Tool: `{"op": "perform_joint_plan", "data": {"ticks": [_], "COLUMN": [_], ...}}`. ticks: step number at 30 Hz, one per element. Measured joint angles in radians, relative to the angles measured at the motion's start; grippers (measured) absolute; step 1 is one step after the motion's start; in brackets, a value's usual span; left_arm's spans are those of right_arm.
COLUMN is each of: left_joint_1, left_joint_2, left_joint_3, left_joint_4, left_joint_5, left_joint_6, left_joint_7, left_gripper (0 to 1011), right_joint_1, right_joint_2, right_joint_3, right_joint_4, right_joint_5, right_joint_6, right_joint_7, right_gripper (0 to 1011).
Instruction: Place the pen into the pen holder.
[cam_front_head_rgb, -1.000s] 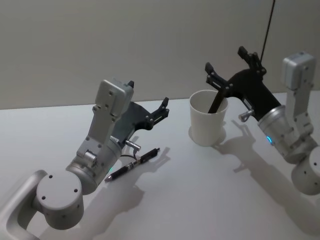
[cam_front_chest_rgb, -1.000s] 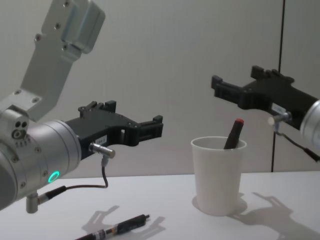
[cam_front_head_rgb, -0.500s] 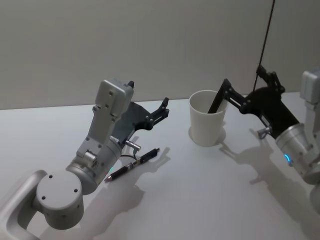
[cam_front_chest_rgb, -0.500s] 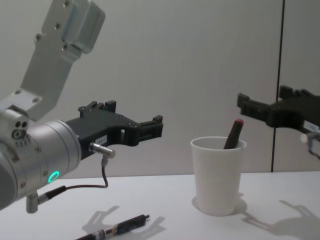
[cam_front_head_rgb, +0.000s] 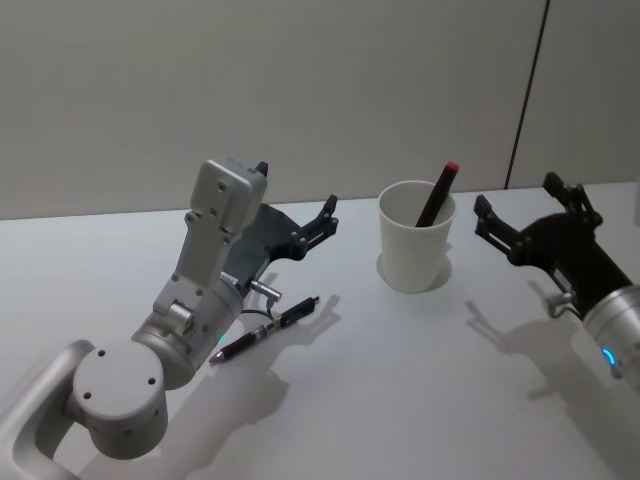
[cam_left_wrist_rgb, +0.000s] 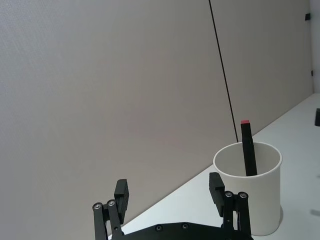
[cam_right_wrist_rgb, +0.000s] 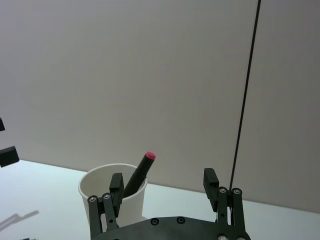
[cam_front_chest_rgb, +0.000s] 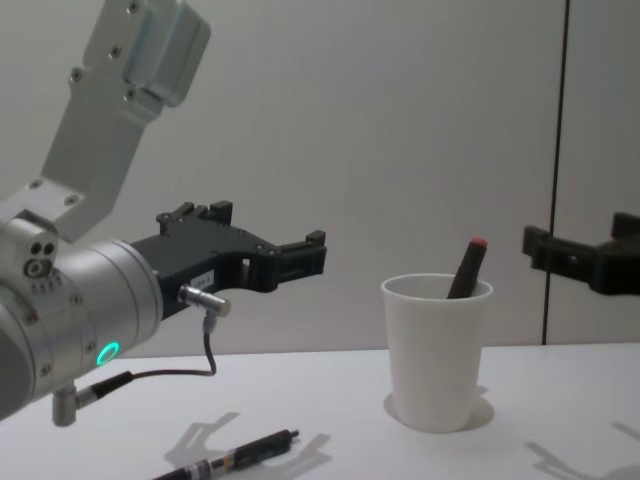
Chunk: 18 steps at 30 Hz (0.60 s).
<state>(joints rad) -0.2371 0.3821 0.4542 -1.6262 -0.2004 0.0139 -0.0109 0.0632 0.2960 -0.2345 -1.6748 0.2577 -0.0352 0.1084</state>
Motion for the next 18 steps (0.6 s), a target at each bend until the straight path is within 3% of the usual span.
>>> {"op": "perform_joint_plan", "data": {"ticks": [8, 18], "left_joint_1": [0.000, 0.000], "left_joint_2": [0.000, 0.000], "left_joint_3": [0.000, 0.000], "left_joint_4": [0.000, 0.000], "left_joint_5": [0.000, 0.000], "left_joint_6": [0.000, 0.000], "left_joint_7": [0.000, 0.000], "left_gripper": [1001, 1001], "right_joint_1": [-0.063, -0.078], "right_joint_2": [0.034, 0.042], "right_joint_3": [0.008, 0.009], "right_joint_4": [-0.075, -0.092], "right_joint_5": [0.025, 0.031], "right_joint_6": [0.057, 0.070], "right_joint_7": [-0.034, -0.042], "right_gripper": [1001, 1001]}}
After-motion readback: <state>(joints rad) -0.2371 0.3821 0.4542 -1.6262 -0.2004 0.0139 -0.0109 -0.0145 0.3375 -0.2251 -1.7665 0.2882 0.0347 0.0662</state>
